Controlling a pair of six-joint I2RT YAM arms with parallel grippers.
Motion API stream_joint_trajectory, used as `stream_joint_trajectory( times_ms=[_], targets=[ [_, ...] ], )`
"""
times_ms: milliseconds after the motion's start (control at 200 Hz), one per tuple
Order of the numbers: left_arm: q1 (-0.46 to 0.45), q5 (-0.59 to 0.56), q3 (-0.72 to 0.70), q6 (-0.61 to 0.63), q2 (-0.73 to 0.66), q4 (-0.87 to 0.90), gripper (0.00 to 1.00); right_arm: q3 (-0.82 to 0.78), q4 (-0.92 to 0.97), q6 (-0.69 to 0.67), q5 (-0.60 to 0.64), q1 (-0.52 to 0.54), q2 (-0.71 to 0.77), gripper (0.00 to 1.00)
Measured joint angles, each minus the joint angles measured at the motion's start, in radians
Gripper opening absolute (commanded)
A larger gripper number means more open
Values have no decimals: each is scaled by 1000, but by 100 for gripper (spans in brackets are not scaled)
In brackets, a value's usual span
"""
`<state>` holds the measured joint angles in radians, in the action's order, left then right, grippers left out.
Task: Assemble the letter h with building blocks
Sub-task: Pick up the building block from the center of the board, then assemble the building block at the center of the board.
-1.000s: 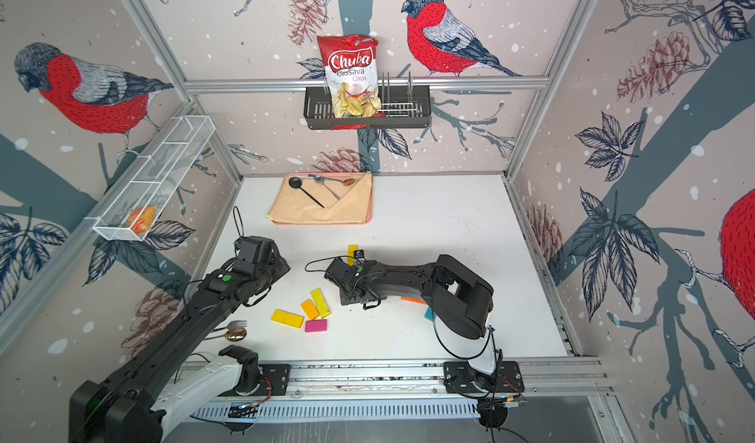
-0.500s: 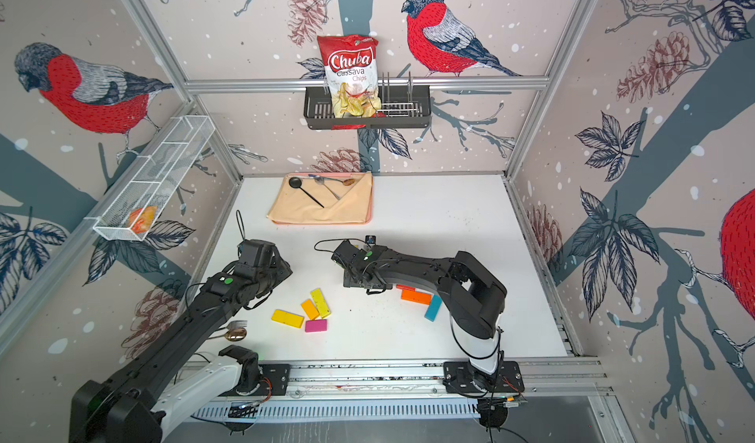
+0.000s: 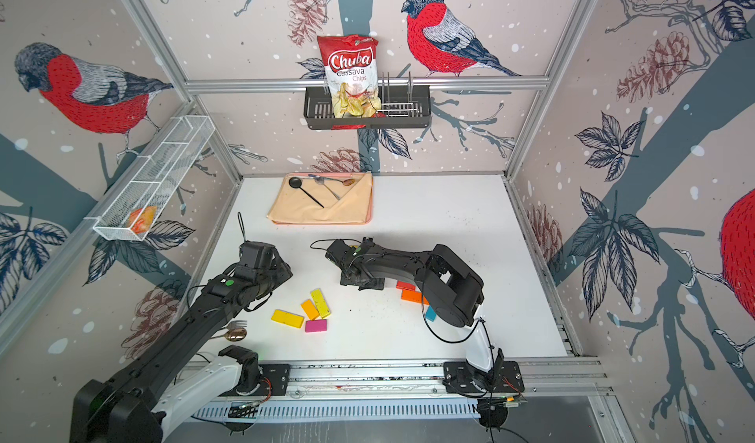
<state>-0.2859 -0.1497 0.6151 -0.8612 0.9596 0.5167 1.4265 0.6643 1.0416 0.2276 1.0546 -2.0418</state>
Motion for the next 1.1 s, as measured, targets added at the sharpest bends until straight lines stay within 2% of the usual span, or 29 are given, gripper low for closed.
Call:
stream_joint_trajectory(
  times_ms=[185, 370, 640, 1096],
  targets=[
    [2, 2, -7, 3, 3, -11, 61, 0, 19, -15, 6, -2, -10, 69],
    [6, 11, -10, 4, 6, -12, 60, 30, 35, -26, 6, 4, -23, 65],
    [8, 14, -11, 5, 8, -12, 59, 101, 52, -49, -8, 42, -60, 65],
    [15, 15, -13, 12, 4, -12, 59, 193, 108, -127, -31, 6, -123, 65]
  ],
)
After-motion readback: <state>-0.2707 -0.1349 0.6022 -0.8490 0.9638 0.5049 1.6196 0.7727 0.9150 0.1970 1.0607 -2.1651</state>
